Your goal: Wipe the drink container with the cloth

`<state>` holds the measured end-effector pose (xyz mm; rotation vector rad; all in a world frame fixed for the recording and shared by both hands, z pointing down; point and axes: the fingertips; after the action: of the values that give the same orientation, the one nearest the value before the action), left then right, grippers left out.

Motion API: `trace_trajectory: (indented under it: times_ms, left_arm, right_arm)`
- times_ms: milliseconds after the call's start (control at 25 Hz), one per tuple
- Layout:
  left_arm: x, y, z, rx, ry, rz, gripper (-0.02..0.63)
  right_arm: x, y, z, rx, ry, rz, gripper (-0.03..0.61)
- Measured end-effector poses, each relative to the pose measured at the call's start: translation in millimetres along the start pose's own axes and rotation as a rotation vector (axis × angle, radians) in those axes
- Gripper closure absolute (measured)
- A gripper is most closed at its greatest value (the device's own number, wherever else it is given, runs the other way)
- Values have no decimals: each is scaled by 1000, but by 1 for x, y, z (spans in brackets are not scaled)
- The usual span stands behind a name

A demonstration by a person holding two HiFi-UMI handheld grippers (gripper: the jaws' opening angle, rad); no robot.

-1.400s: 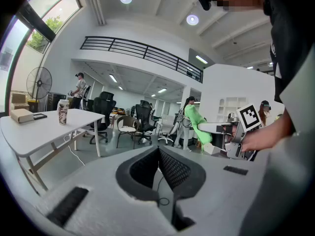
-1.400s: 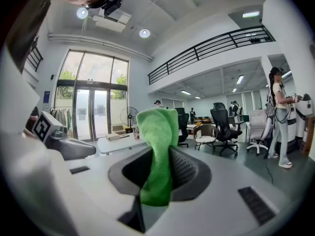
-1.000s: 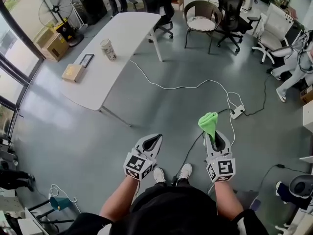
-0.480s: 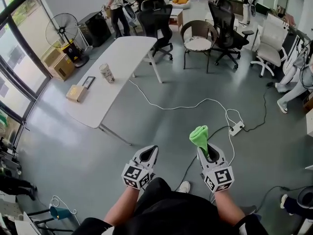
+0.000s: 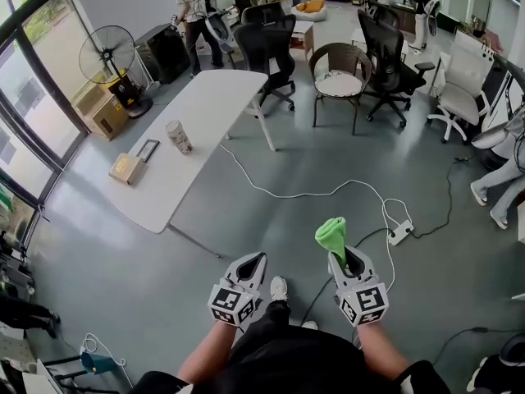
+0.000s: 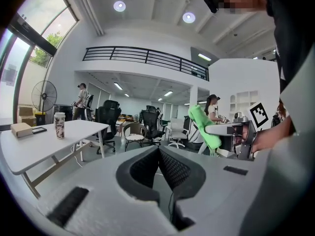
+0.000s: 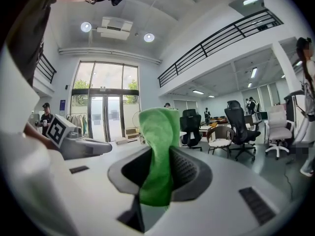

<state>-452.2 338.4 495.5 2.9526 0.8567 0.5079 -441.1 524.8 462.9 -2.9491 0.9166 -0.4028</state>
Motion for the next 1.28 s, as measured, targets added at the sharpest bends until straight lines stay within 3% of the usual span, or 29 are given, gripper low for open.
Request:
trace_trajectory:
  times_ms: [240, 520, 920, 1280]
  left_arm:
    - [57, 44, 22, -32, -13, -30, 605]
    - [106, 109, 54, 45, -6, -50, 604]
    - [135, 218, 65, 65, -8, -26, 604]
    - [148, 264, 56, 23, 15, -5, 604]
  right_arm:
    - [74, -13, 13, -2, 65, 43, 469]
    - [160, -25, 39, 3, 79, 41, 469]
    - [274, -20, 52, 46, 98, 64, 469]
    - [325, -21, 57, 34, 117, 98, 469]
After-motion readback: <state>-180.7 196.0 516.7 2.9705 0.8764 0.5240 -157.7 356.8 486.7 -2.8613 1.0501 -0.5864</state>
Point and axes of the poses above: the fingertips, and each gripper's own axes: x forward along the fingers, y to its left, z out of its top, and after that the axes turned 6 degrees about y, right-handed
